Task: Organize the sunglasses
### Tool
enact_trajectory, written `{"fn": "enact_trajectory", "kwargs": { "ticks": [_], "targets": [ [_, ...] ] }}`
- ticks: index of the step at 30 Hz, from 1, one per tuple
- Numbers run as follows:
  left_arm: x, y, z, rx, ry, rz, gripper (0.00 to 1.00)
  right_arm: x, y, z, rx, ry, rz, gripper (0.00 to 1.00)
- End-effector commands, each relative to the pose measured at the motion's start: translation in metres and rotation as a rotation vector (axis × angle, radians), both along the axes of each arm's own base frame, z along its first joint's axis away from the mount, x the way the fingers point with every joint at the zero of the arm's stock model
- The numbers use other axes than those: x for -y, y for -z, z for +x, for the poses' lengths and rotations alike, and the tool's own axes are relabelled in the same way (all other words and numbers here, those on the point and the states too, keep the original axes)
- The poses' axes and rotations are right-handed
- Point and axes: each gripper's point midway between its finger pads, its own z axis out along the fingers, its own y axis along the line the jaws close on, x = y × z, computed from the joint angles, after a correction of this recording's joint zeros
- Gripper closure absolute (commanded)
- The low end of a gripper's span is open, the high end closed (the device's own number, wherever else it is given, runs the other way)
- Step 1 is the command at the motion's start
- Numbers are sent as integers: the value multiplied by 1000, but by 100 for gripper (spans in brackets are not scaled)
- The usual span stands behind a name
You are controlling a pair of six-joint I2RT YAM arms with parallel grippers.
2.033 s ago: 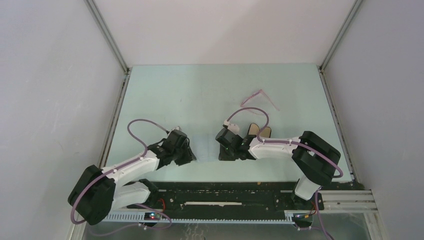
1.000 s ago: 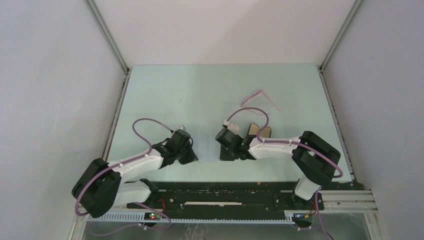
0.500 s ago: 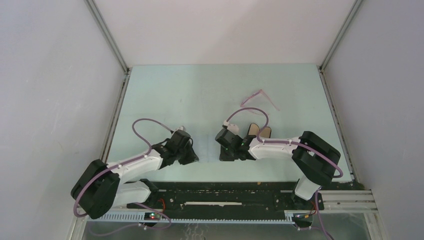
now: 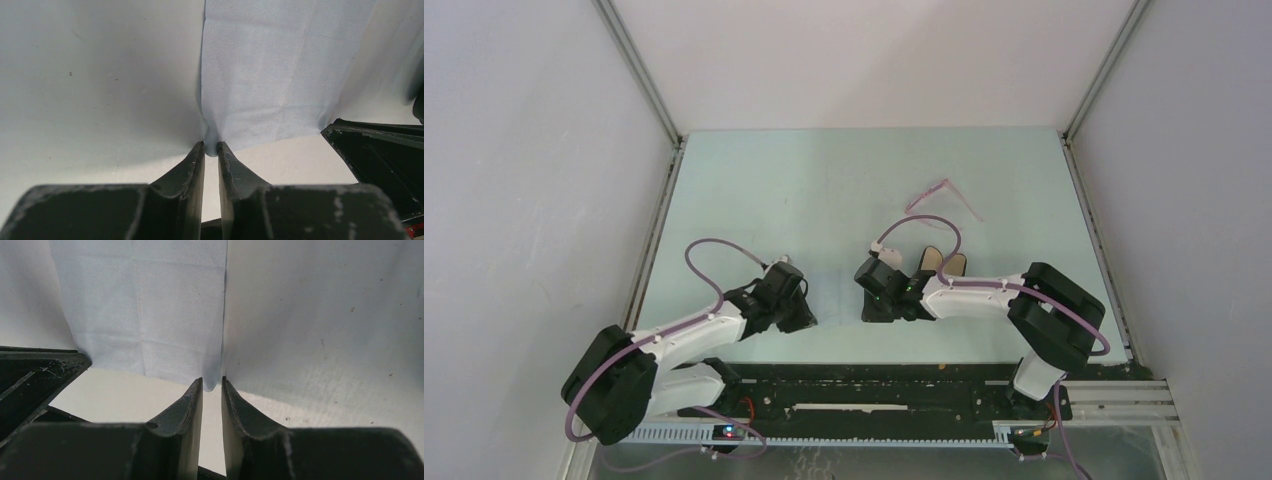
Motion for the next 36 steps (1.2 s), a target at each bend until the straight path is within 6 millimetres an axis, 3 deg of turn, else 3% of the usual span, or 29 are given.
{"fn": "enact_trajectory", "kwargs": {
  "ticks": [1,13,27,31,36],
  "targets": [
    [-11,11,-10,-24,-10,45,80,-5,-3,0,12,-2,15,72],
    [-9,9,-8,-15,-11,36,92,-7,0,-3,2,-10,18,73],
    [-4,10,-10,-23,-1,22,95,-13,2,-5,-6,-17,30,73],
    [-3,9,-10,-20,1,18,97,-12,3,-3,-5,-11,29,77],
    [-1,6,-8,-13,3,13,100,-13,-1,-2,1,-15,39,94]
  ]
}}
